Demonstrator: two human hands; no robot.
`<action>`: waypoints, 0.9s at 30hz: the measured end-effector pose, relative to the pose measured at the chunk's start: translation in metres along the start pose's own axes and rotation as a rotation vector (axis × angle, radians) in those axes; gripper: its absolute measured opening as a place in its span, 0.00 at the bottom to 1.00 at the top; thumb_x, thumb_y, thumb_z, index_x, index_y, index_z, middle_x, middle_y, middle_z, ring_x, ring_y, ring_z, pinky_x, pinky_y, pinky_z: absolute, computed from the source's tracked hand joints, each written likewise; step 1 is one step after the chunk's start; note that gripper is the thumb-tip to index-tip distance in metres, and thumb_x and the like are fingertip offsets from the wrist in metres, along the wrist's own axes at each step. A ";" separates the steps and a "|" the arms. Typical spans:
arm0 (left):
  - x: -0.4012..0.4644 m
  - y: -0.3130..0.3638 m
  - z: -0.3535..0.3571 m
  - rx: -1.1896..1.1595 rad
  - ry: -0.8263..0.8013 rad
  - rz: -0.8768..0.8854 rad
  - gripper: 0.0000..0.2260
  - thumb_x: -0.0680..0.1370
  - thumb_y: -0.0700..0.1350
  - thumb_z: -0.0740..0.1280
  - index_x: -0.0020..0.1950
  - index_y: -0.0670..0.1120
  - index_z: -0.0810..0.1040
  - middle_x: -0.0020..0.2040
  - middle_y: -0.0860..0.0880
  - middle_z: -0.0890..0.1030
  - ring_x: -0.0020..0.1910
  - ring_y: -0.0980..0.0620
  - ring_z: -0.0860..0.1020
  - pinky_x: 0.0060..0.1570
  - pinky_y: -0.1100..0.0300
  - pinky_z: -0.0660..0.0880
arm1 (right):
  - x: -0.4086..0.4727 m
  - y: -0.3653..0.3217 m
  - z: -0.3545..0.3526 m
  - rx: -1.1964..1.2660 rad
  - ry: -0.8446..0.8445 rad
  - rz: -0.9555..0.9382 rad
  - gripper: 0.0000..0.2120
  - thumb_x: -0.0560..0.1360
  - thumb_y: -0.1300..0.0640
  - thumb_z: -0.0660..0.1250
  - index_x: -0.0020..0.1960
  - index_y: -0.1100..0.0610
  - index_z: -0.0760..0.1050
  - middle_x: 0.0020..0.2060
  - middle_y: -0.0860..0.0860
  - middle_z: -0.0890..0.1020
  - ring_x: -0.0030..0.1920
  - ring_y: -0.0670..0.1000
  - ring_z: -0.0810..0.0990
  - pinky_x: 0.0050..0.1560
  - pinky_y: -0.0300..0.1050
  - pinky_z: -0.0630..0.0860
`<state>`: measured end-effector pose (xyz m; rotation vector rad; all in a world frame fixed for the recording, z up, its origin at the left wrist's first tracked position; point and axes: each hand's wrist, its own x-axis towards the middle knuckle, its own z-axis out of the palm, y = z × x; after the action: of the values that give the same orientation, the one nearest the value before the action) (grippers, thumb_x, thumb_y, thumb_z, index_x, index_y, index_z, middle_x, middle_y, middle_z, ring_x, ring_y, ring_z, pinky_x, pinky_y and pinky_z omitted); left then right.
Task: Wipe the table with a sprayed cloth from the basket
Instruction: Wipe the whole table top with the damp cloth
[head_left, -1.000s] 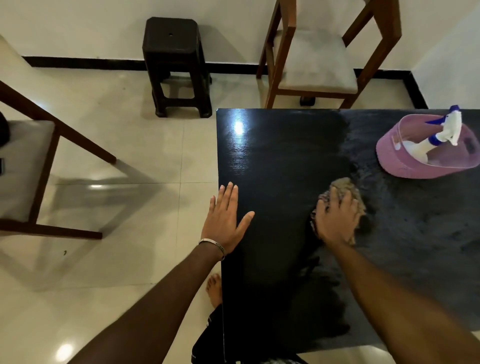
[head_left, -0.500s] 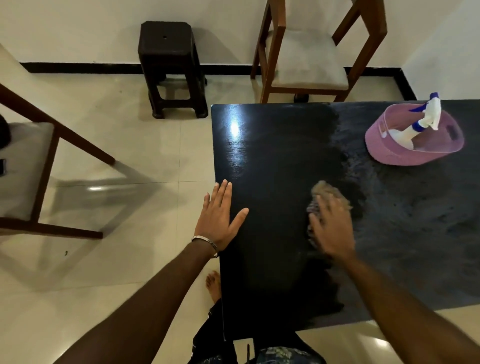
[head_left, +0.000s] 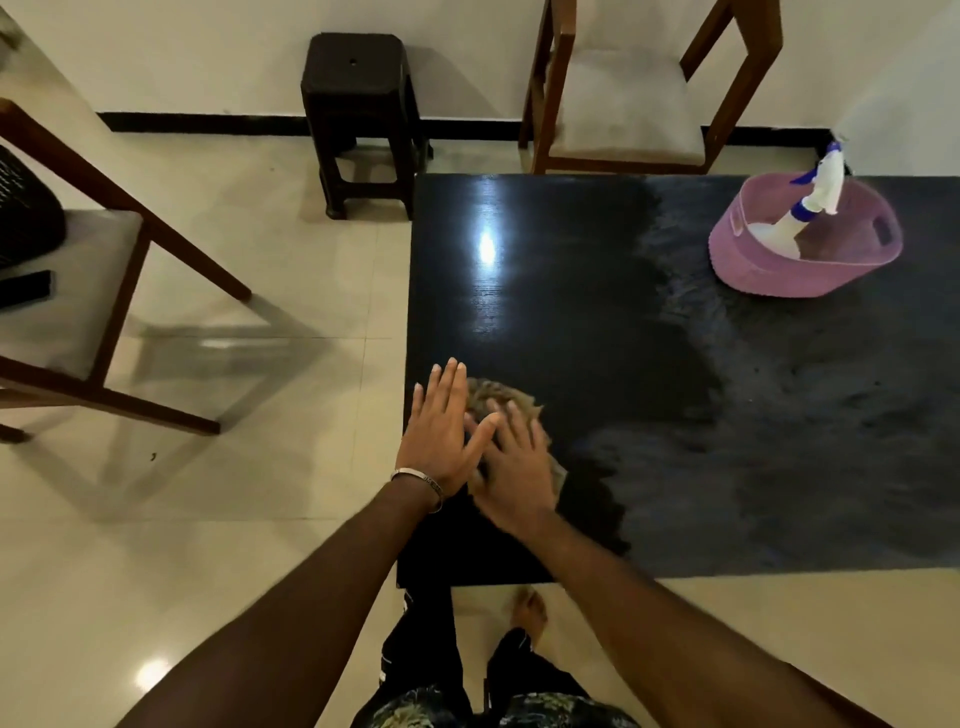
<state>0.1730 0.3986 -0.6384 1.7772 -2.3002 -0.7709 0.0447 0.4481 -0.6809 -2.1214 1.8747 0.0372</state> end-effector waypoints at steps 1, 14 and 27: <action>-0.006 0.007 0.006 0.004 0.009 -0.001 0.38 0.75 0.68 0.40 0.79 0.46 0.42 0.80 0.49 0.43 0.78 0.51 0.38 0.77 0.50 0.39 | -0.014 -0.007 0.004 -0.003 -0.040 -0.079 0.31 0.79 0.38 0.49 0.81 0.45 0.54 0.81 0.52 0.54 0.81 0.56 0.46 0.78 0.61 0.47; -0.062 0.058 0.065 0.148 -0.007 -0.015 0.40 0.75 0.70 0.38 0.79 0.45 0.41 0.80 0.47 0.42 0.78 0.49 0.39 0.77 0.48 0.42 | -0.168 0.284 -0.022 0.054 0.169 0.567 0.32 0.78 0.39 0.50 0.78 0.51 0.64 0.75 0.61 0.65 0.75 0.64 0.62 0.74 0.65 0.58; -0.081 0.065 0.059 0.151 0.048 -0.057 0.42 0.74 0.71 0.34 0.79 0.44 0.42 0.80 0.46 0.43 0.78 0.49 0.39 0.76 0.49 0.40 | -0.151 0.015 0.037 0.131 0.001 -0.090 0.27 0.81 0.41 0.55 0.78 0.43 0.58 0.80 0.50 0.57 0.80 0.56 0.50 0.77 0.63 0.54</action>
<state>0.1169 0.5040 -0.6422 1.9091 -2.3428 -0.5696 0.0153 0.6013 -0.6854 -2.1137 1.7291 -0.1039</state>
